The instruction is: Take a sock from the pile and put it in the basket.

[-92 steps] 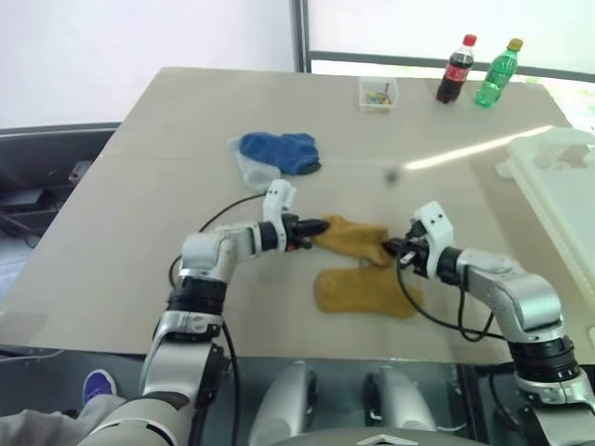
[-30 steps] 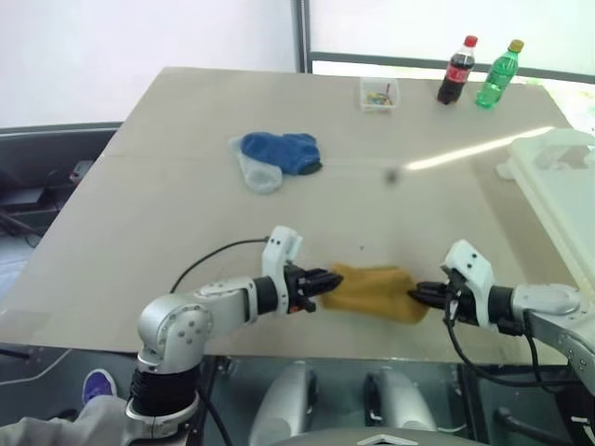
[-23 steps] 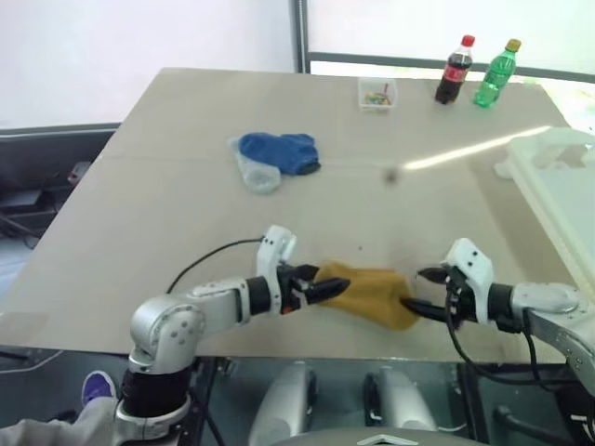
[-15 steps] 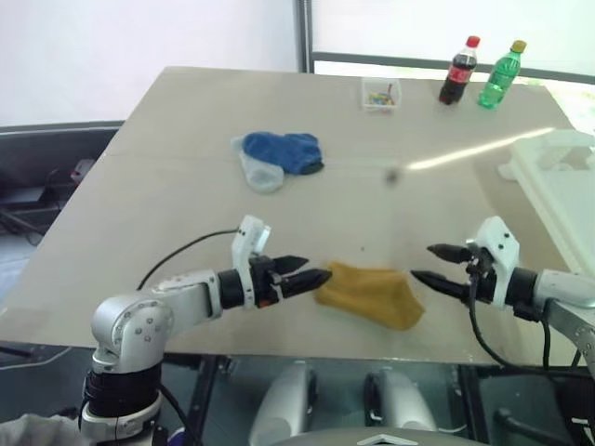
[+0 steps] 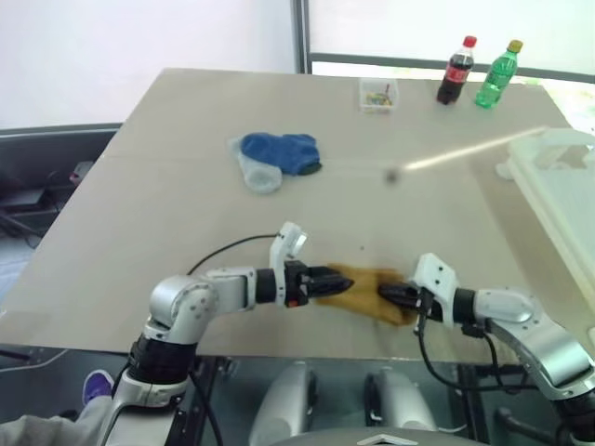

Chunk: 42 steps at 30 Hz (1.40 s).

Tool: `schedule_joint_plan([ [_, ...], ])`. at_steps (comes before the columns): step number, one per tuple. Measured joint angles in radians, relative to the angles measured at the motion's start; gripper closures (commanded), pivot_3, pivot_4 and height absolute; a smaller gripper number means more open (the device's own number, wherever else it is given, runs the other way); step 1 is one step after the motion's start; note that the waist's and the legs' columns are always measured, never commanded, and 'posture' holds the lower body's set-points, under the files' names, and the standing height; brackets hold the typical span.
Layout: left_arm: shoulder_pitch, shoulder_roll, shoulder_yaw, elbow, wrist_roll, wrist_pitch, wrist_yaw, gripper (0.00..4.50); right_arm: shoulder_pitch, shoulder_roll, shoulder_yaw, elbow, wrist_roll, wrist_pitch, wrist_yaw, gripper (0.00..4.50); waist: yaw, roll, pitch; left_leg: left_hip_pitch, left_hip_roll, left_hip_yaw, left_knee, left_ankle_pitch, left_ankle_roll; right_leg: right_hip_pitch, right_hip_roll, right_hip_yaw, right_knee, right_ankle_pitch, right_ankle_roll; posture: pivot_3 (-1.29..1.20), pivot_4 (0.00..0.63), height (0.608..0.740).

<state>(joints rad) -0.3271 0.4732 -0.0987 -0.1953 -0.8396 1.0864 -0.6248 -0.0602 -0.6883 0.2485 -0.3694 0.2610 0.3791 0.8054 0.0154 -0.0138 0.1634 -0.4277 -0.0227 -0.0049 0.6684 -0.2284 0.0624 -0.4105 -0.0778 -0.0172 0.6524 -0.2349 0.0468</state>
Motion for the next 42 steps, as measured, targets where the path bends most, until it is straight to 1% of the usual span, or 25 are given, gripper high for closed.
schedule_joint_plan([
  [2, 0.006, 0.0, 0.002, 0.016, 0.019, -0.024, -0.011, 3.89, 0.007, 0.001, 0.0, 0.008, -0.009, -0.025, 0.004, 4.5, 0.0, 0.0, 0.0, 0.001, 0.0, 0.0, 0.0, 0.0, 0.0, 0.0, 0.0, 0.0, 0.0, 0.0, 0.0, 0.0, 0.15, 0.729],
  [3, 0.012, 0.0, 0.008, 0.019, 0.026, -0.036, -0.017, 4.43, 0.012, 0.001, -0.001, 0.01, -0.013, -0.039, 0.008, 4.5, 0.0, 0.0, 0.0, 0.0, 0.001, 0.0, 0.0, 0.0, 0.0, 0.0, 0.0, 0.0, 0.0, 0.0, 0.0, 0.0, 0.15, 0.729],
  [5, 0.018, -0.005, 0.035, 0.02, 0.007, -0.037, -0.027, 4.43, 0.024, 0.001, -0.012, 0.005, -0.01, -0.045, 0.01, 4.5, 0.001, 0.0, 0.0, -0.001, 0.001, 0.0, 0.0, 0.0, 0.0, -0.001, -0.001, 0.0, 0.0, 0.0, 0.0, 0.0, 0.15, 0.729],
  [7, 0.016, -0.009, 0.119, 0.005, -0.061, -0.018, -0.028, 4.43, 0.038, 0.001, -0.031, -0.011, 0.003, -0.036, 0.013, 4.5, 0.002, 0.0, 0.0, -0.002, 0.001, -0.001, 0.0, 0.0, 0.0, -0.001, -0.001, 0.0, 0.0, 0.0, 0.0, 0.0, 0.15, 0.729],
  [10, 0.012, 0.006, 0.267, -0.003, -0.228, 0.078, 0.004, 4.43, 0.048, -0.001, -0.072, -0.071, 0.046, 0.01, 0.011, 4.5, 0.0, 0.001, 0.001, -0.003, 0.0, -0.001, 0.0, 0.0, 0.0, -0.002, -0.002, 0.0, 0.0, 0.0, 0.001, 0.0, 0.15, 0.729],
  [12, 0.018, 0.029, 0.302, -0.007, -0.261, 0.109, 0.022, 4.43, 0.047, -0.004, -0.093, -0.111, 0.067, 0.037, 0.008, 4.5, -0.001, 0.001, 0.001, -0.003, 0.0, -0.002, 0.0, 0.0, 0.0, -0.002, -0.001, 0.0, 0.0, 0.0, 0.001, 0.0, 0.15, 0.729],
  [13, 0.04, 0.058, 0.308, -0.01, -0.262, 0.127, 0.032, 4.2, 0.045, -0.005, -0.109, -0.147, 0.083, 0.057, 0.005, 4.5, -0.001, 0.001, 0.001, -0.003, 0.0, -0.001, 0.0, 0.0, 0.0, -0.002, -0.001, 0.0, 0.0, 0.0, 0.0, 0.0, 0.15, 0.729],
  [15, 0.071, 0.081, 0.299, -0.014, -0.254, 0.134, 0.03, 3.82, 0.044, -0.008, -0.112, -0.166, 0.091, 0.074, 0.001, 4.5, -0.001, 0.001, 0.001, -0.003, 0.0, -0.001, 0.0, 0.0, 0.0, -0.002, -0.001, 0.0, 0.0, 0.0, 0.0, 0.0, 0.15, 0.729],
  [16, 0.095, 0.098, 0.284, -0.019, -0.245, 0.14, 0.029, 3.42, 0.046, -0.013, -0.112, -0.175, 0.093, 0.081, -0.001, 4.5, -0.001, 0.001, 0.001, -0.003, 0.0, -0.001, 0.0, 0.0, 0.0, -0.002, -0.001, 0.0, 0.0, 0.0, 0.0, 0.0, 0.15, 0.729],
  [17, 0.113, 0.103, 0.277, -0.019, -0.238, 0.148, 0.029, 2.99, 0.049, -0.02, -0.113, -0.18, 0.093, 0.089, -0.001, 4.5, 0.0, 0.001, 0.001, -0.003, 0.0, -0.001, 0.0, 0.0, 0.0, -0.002, -0.002, 0.0, 0.0, 0.0, 0.0, 0.0, 0.15, 0.729],
  [19, 0.118, 0.103, 0.26, -0.019, -0.232, 0.15, 0.03, 1.92, 0.059, -0.032, -0.113, -0.183, 0.093, 0.099, -0.002, 4.5, 0.009, 0.001, 0.001, -0.003, 0.0, -0.002, 0.0, 0.0, 0.0, -0.002, -0.002, -0.001, -0.001, 0.0, 0.0, 0.0, 0.15, 0.729],
  [20, 0.118, 0.103, 0.255, -0.019, -0.23, 0.15, 0.03, 1.54, 0.065, -0.036, -0.114, -0.186, 0.093, 0.099, -0.003, 4.5, 0.01, 0.001, 0.001, -0.003, 0.0, -0.002, 0.0, 0.0, 0.0, -0.002, -0.003, -0.001, -0.001, 0.0, 0.0, 0.0, 0.15, 0.729],
  [21, 0.118, 0.103, 0.249, -0.02, -0.228, 0.151, 0.029, 0.96, 0.079, -0.043, -0.119, -0.192, 0.093, 0.1, -0.003, 4.5, 0.01, 0.001, 0.001, -0.003, 0.0, -0.002, 0.0, 0.0, 0.0, -0.002, -0.003, -0.001, -0.001, 0.0, 0.0, 0.0, 0.15, 0.729],
  [23, 0.119, 0.104, 0.243, -0.022, -0.225, 0.154, 0.026, 0.07, 0.102, -0.053, -0.136, -0.197, 0.093, 0.102, -0.004, 4.5, 0.009, 0.001, 0.001, -0.003, 0.0, -0.002, 0.0, 0.0, 0.0, -0.002, -0.003, -0.001, -0.001, 0.0, 0.0, 0.0, 0.15, 0.729],
  [30, 0.103, 0.096, 0.237, -0.037, -0.222, 0.18, 0.054, 0.02, 0.143, -0.061, -0.131, -0.159, 0.036, 0.066, -0.004, 4.5, 0.007, 0.002, 0.001, -0.003, 0.0, -0.002, 0.0, 0.0, 0.0, -0.001, -0.003, -0.001, -0.001, 0.0, 0.0, 0.0, 0.15, 0.729],
  [35, 0.062, 0.052, 0.231, -0.018, -0.236, 0.242, 0.084, 0.02, 0.148, -0.039, -0.103, -0.094, -0.013, -0.019, 0.0, 4.5, 0.009, 0.001, 0.0, -0.002, 0.0, -0.002, 0.0, 0.0, 0.0, -0.001, -0.003, -0.001, -0.001, 0.0, 0.0, 0.0, 0.15, 0.729],
  [38, 0.035, 0.03, 0.221, 0.003, -0.255, 0.287, 0.088, 0.02, 0.14, -0.031, -0.095, -0.069, -0.027, -0.06, 0.009, 4.5, 0.007, 0.001, -0.001, -0.002, 0.0, -0.002, 0.0, 0.0, 0.0, -0.001, -0.002, -0.001, -0.001, 0.0, 0.0, 0.0, 0.15, 0.729],
  [42, 0.026, 0.04, 0.211, 0.01, -0.254, 0.303, 0.079, 0.02, 0.131, -0.01, -0.098, -0.063, -0.011, -0.062, 0.012, 4.5, 0.001, 0.001, -0.001, -0.002, 0.0, -0.002, 0.0, 0.0, 0.0, -0.001, -0.002, -0.001, -0.001, 0.0, 0.0, 0.0, 0.15, 0.729],
])
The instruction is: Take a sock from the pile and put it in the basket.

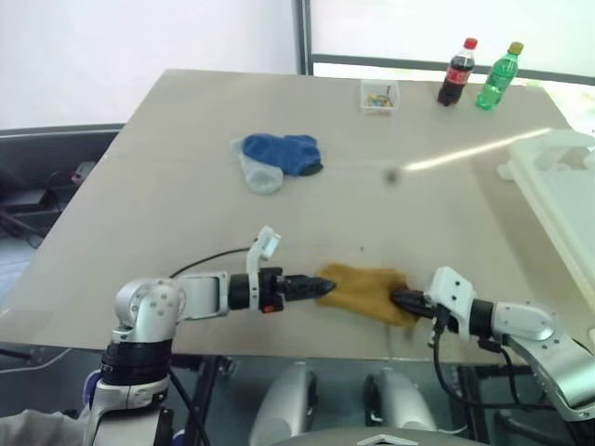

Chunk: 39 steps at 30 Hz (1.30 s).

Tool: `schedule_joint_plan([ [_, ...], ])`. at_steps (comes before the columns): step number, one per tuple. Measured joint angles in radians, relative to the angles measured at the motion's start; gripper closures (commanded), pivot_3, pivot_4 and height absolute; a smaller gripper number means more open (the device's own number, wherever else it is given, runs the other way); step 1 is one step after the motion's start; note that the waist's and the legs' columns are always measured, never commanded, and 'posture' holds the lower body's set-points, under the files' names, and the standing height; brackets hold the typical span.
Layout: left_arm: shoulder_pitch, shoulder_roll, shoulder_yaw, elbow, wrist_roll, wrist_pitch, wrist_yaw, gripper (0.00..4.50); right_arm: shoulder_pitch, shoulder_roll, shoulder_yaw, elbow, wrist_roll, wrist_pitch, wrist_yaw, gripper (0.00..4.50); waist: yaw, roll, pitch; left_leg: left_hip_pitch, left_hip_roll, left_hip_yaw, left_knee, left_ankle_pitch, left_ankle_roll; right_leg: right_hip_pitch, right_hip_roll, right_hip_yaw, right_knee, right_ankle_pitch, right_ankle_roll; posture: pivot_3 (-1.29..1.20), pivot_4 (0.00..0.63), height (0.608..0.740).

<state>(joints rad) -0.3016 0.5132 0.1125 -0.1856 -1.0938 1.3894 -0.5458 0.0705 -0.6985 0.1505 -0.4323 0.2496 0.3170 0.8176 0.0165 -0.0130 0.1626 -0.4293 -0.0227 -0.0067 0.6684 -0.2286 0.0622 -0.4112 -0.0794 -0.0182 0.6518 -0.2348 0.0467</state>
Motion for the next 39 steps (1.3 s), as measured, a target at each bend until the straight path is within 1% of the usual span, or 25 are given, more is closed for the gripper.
schedule_joint_plan([
  [5, -0.002, 0.004, -0.003, 0.004, 0.002, 0.001, -0.011, 0.02, -0.024, 0.012, -0.007, -0.024, 0.03, 0.039, 0.0, 4.5, -0.001, 0.0, 0.0, 0.0, 0.0, 0.0, 0.0, 0.0, 0.0, 0.0, 0.0, 0.0, 0.0, 0.0, 0.0, 0.0, 0.15, 0.729],
  [7, -0.004, 0.005, -0.004, 0.01, 0.003, 0.001, -0.015, 0.02, -0.037, 0.022, 0.017, -0.01, 0.015, 0.035, 0.001, 4.5, -0.001, 0.0, 0.0, 0.0, 0.0, 0.0, 0.0, 0.0, 0.0, 0.0, 0.0, 0.0, 0.0, 0.0, 0.0, 0.0, 0.15, 0.729],
  [11, -0.007, 0.007, -0.004, 0.01, 0.002, 0.008, -0.018, 0.02, -0.073, 0.037, 0.071, 0.072, -0.04, -0.027, 0.015, 4.5, -0.002, 0.0, -0.001, 0.001, 0.0, 0.0, 0.0, 0.0, 0.0, 0.0, 0.0, 0.0, 0.0, 0.0, 0.0, 0.0, 0.15, 0.729],
  [20, -0.028, 0.003, -0.028, 0.018, -0.009, 0.083, -0.03, 0.02, -0.108, 0.038, 0.098, 0.13, -0.08, -0.082, 0.047, 4.5, -0.002, -0.006, -0.008, 0.005, 0.001, 0.0, 0.0, 0.0, 0.0, 0.003, 0.0, 0.001, 0.001, 0.0, 0.0, 0.0, 0.15, 0.729],
  [24, -0.068, -0.041, -0.041, 0.039, -0.012, 0.09, -0.044, 0.02, -0.106, 0.041, 0.098, 0.136, -0.082, -0.081, 0.046, 4.5, -0.002, -0.006, -0.008, 0.012, 0.001, 0.0, -0.001, -0.003, -0.004, 0.01, 0.0, 0.001, 0.0, 0.0, 0.0, 0.0, 0.15, 0.729],
  [26, -0.101, -0.058, -0.044, 0.044, -0.012, 0.084, -0.063, 0.02, -0.103, 0.044, 0.098, 0.135, -0.082, -0.08, 0.044, 4.5, -0.003, -0.006, -0.008, 0.012, 0.001, 0.0, -0.001, -0.003, -0.004, 0.01, 0.0, 0.001, 0.0, 0.0, 0.0, 0.0, 0.15, 0.729],
  [29, -0.145, -0.082, -0.087, 0.061, 0.014, 0.046, -0.093, 0.02, -0.095, 0.049, 0.096, 0.125, -0.082, -0.078, 0.039, 4.5, -0.003, -0.006, -0.008, 0.012, 0.001, 0.0, -0.002, -0.003, -0.004, 0.01, 0.0, 0.001, -0.002, 0.0, 0.0, 0.0, 0.15, 0.729],
  [33, -0.167, -0.105, -0.13, 0.104, 0.053, 0.015, -0.121, 0.02, -0.086, 0.048, 0.096, 0.119, -0.085, -0.077, 0.035, 4.5, -0.003, -0.006, -0.008, 0.012, 0.001, 0.0, -0.003, -0.003, -0.004, 0.011, 0.0, 0.001, -0.003, 0.0, 0.0, 0.0, 0.15, 0.729],
  [39, -0.206, -0.105, -0.221, 0.131, 0.121, -0.066, -0.239, 0.02, -0.068, 0.048, 0.088, 0.102, -0.09, -0.078, 0.024, 4.5, -0.002, -0.006, -0.008, 0.012, 0.001, 0.0, -0.004, -0.003, -0.004, 0.011, -0.001, 0.001, -0.005, 0.0, 0.0, 0.0, 0.15, 0.729],
])
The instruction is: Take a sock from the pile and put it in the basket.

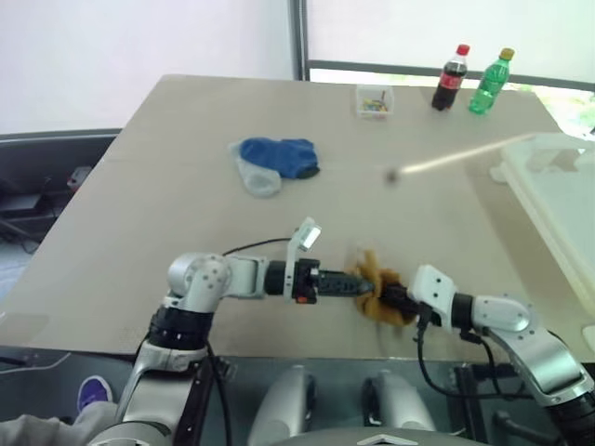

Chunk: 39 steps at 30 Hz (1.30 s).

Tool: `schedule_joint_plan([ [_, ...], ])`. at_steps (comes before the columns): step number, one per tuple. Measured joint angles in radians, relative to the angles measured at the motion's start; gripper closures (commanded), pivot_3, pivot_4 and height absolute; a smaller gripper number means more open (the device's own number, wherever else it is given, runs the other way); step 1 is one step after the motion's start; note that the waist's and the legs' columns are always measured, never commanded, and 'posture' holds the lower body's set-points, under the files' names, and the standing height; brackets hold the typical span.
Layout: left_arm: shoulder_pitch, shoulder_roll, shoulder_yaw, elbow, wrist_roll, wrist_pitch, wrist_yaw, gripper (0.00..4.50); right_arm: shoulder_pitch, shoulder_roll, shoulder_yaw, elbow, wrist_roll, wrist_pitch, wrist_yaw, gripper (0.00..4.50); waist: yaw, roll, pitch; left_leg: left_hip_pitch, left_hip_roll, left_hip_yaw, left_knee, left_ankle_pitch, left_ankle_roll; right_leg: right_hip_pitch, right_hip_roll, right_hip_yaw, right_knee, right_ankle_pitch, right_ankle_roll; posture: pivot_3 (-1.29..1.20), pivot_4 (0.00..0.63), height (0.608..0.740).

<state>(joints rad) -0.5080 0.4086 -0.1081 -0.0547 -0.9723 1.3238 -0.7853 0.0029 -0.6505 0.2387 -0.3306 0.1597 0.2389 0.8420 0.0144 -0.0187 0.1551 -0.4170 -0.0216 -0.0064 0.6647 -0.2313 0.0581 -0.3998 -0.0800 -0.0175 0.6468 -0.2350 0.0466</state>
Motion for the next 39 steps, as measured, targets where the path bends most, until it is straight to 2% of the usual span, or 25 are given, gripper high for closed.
schedule_joint_plan([
  [5, -0.011, 0.01, -0.002, 0.0, 0.008, -0.044, -0.084, 0.02, 0.01, 0.0, 0.001, -0.018, -0.015, 0.0, -0.009, 4.5, -0.001, 0.0, 0.0, 0.0, 0.0, 0.0, -0.005, 0.0, 0.0, 0.0, 0.0, 0.0, -0.004, 0.0, 0.0, 0.0, 0.15, 0.729],
  [11, 0.002, 0.056, 0.052, 0.002, -0.007, -0.029, -0.113, 0.02, 0.011, 0.0, 0.009, -0.035, -0.035, 0.002, -0.021, 4.5, -0.001, 0.0, 0.0, 0.0, 0.0, 0.0, -0.008, 0.002, 0.004, -0.002, 0.0, 0.0, -0.005, 0.0, 0.0, 0.0, 0.15, 0.729],
  [20, -0.075, -0.126, -0.002, 0.056, 0.008, -0.025, -0.105, 0.02, -0.003, -0.006, 0.023, -0.035, -0.047, 0.008, -0.01, 4.5, -0.003, 0.0, 0.0, 0.001, 0.0, 0.0, -0.01, 0.002, 0.004, 0.0, 0.001, 0.0, -0.006, 0.0, 0.0, 0.0, 0.15, 0.729],
  [28, -0.084, -0.178, 0.017, 0.104, 0.009, -0.013, -0.058, 0.02, -0.007, -0.006, 0.026, -0.044, -0.047, 0.015, -0.011, 4.5, -0.002, 0.0, 0.0, 0.001, 0.0, 0.0, -0.01, 0.003, 0.004, 0.0, 0.001, 0.0, -0.006, 0.0, 0.0, 0.0, 0.15, 0.729],
  [31, -0.083, -0.126, 0.071, 0.101, -0.01, 0.016, -0.045, 0.02, -0.003, -0.004, 0.029, -0.049, -0.047, 0.019, -0.018, 4.5, -0.005, 0.0, 0.0, 0.001, 0.001, 0.0, -0.011, 0.003, 0.004, 0.0, 0.002, 0.0, -0.006, 0.0, 0.0, 0.0, 0.15, 0.729],
  [35, 0.007, 0.085, 0.163, 0.027, -0.014, 0.058, -0.045, 0.02, -0.005, -0.002, 0.033, -0.053, -0.048, 0.019, -0.021, 4.5, -0.008, 0.0, 0.0, 0.002, 0.0, 0.0, -0.012, 0.002, 0.004, -0.002, 0.001, 0.0, -0.006, -0.001, -0.001, 0.0, 0.15, 0.729],
  [39, 0.102, 0.179, 0.193, 0.001, -0.013, 0.083, -0.045, 0.02, -0.012, -0.001, 0.036, -0.047, -0.052, 0.019, -0.02, 4.5, -0.002, 0.0, 0.0, 0.001, 0.0, 0.0, -0.012, 0.0, 0.0, -0.002, 0.0, 0.0, -0.007, -0.001, -0.001, 0.0, 0.15, 0.729],
])
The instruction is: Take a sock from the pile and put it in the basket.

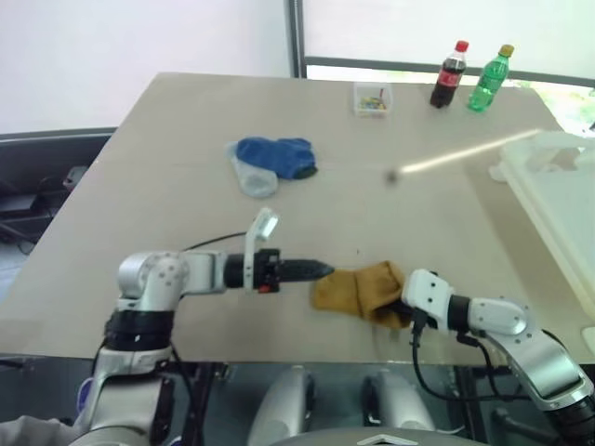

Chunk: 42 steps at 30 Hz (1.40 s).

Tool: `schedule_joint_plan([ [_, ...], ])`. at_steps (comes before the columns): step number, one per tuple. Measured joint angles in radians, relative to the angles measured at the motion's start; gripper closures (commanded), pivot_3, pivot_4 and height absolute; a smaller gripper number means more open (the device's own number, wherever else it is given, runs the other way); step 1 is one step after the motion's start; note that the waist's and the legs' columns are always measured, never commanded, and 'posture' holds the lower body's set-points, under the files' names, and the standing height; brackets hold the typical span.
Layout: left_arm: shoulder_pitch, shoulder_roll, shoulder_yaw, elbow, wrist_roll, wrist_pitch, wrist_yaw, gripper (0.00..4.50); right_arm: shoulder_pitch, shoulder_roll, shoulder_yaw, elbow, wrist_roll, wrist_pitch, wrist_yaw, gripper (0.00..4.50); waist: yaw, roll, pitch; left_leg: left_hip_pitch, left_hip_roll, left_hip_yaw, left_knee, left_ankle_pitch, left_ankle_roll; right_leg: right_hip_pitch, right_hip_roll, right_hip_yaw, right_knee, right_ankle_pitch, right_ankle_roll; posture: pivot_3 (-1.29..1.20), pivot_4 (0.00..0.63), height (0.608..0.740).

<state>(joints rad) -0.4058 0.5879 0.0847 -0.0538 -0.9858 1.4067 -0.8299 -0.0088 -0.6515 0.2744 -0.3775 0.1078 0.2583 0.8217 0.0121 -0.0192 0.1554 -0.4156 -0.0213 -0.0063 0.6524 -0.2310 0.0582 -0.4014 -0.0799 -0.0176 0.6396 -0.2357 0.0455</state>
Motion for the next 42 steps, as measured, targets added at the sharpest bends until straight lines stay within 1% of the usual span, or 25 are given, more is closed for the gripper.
schedule_joint_plan([
  [2, 0.028, 0.01, 0.003, -0.021, 0.001, 0.006, 0.007, 0.02, -0.009, 0.002, 0.003, 0.006, -0.002, -0.001, 0.002, 4.5, 0.001, 0.0, 0.0, 0.0, 0.0, 0.0, 0.0, 0.0, -0.001, 0.0, 0.0, 0.0, 0.0, 0.0, 0.0, 0.0, 0.15, 0.729],
  [4, 0.061, 0.018, -0.025, -0.048, 0.029, -0.007, 0.02, 0.02, -0.013, 0.005, 0.005, 0.01, -0.004, -0.002, 0.004, 4.5, 0.0, 0.0, 0.0, 0.0, 0.0, 0.0, 0.0, 0.0, -0.001, 0.0, 0.0, 0.0, 0.0, 0.0, 0.0, 0.0, 0.15, 0.729],
  [7, 0.068, 0.012, -0.062, -0.099, 0.054, -0.045, 0.028, 0.02, -0.02, 0.005, 0.005, 0.015, -0.005, -0.002, 0.011, 4.5, 0.0, 0.0, -0.001, 0.0, 0.0, 0.0, 0.0, -0.001, -0.001, 0.0, -0.001, 0.0, 0.0, 0.0, 0.0, 0.0, 0.15, 0.729],
  [12, 0.065, -0.064, -0.102, -0.11, 0.071, -0.075, 0.052, 0.02, -0.027, 0.005, 0.003, 0.02, -0.004, -0.002, 0.022, 4.5, 0.0, 0.001, -0.001, 0.0, 0.0, 0.0, 0.0, -0.001, -0.001, 0.0, -0.001, 0.0, 0.0, 0.0, 0.0, 0.0, 0.15, 0.729],
  [18, 0.035, -0.148, -0.123, -0.056, 0.077, -0.108, 0.029, 0.02, -0.027, 0.005, 0.001, 0.02, -0.005, -0.002, 0.025, 4.5, 0.001, 0.0, -0.001, 0.0, 0.0, 0.0, 0.0, 0.0, -0.001, 0.0, -0.001, 0.0, 0.0, 0.0, 0.0, 0.0, 0.15, 0.729],
  [21, 0.011, -0.165, -0.151, -0.053, 0.103, -0.194, -0.011, 0.02, -0.029, 0.005, 0.001, 0.02, -0.005, -0.002, 0.025, 4.5, 0.0, 0.0, -0.001, 0.0, 0.0, 0.0, 0.0, 0.0, -0.001, 0.0, 0.0, 0.0, 0.0, 0.0, 0.0, 0.0, 0.15, 0.729],
  [23, -0.01, -0.184, -0.154, -0.048, 0.099, -0.213, -0.036, 0.02, -0.029, 0.005, 0.001, 0.02, -0.004, -0.002, 0.025, 4.5, 0.0, 0.0, -0.001, 0.0, 0.0, 0.0, 0.0, 0.0, 0.0, 0.0, 0.0, 0.0, 0.0, 0.0, 0.0, 0.0, 0.15, 0.729],
  [29, -0.05, -0.226, -0.147, -0.011, 0.056, -0.166, -0.049, 0.02, -0.031, 0.005, 0.001, 0.021, -0.005, -0.002, 0.026, 4.5, -0.001, 0.0, -0.001, 0.0, 0.0, 0.0, 0.0, 0.002, 0.003, 0.0, 0.0, 0.0, 0.0, 0.0, 0.0, 0.0, 0.15, 0.729],
  [32, -0.061, -0.255, -0.175, 0.011, 0.062, -0.164, -0.046, 0.02, -0.034, 0.005, 0.0, 0.024, -0.005, -0.002, 0.029, 4.5, 0.001, 0.0, -0.001, 0.0, 0.0, 0.0, 0.0, 0.002, 0.004, 0.0, 0.0, 0.0, 0.0, 0.0, 0.0, 0.0, 0.15, 0.729],
  [35, -0.081, -0.309, -0.196, 0.06, 0.08, -0.169, -0.037, 0.02, -0.037, 0.005, 0.001, 0.025, -0.005, -0.002, 0.032, 4.5, 0.0, 0.0, -0.001, 0.0, 0.0, 0.0, 0.0, 0.002, 0.004, 0.0, 0.001, 0.0, 0.0, 0.0, 0.0, 0.0, 0.15, 0.729],
  [42, -0.121, -0.343, -0.216, 0.112, 0.101, -0.177, -0.042, 0.02, -0.035, 0.005, 0.001, 0.021, -0.005, -0.001, 0.032, 4.5, 0.0, 0.0, -0.001, 0.0, 0.0, 0.0, 0.0, 0.002, 0.004, 0.001, 0.001, 0.0, 0.0, 0.0, 0.0, 0.0, 0.15, 0.729],
])
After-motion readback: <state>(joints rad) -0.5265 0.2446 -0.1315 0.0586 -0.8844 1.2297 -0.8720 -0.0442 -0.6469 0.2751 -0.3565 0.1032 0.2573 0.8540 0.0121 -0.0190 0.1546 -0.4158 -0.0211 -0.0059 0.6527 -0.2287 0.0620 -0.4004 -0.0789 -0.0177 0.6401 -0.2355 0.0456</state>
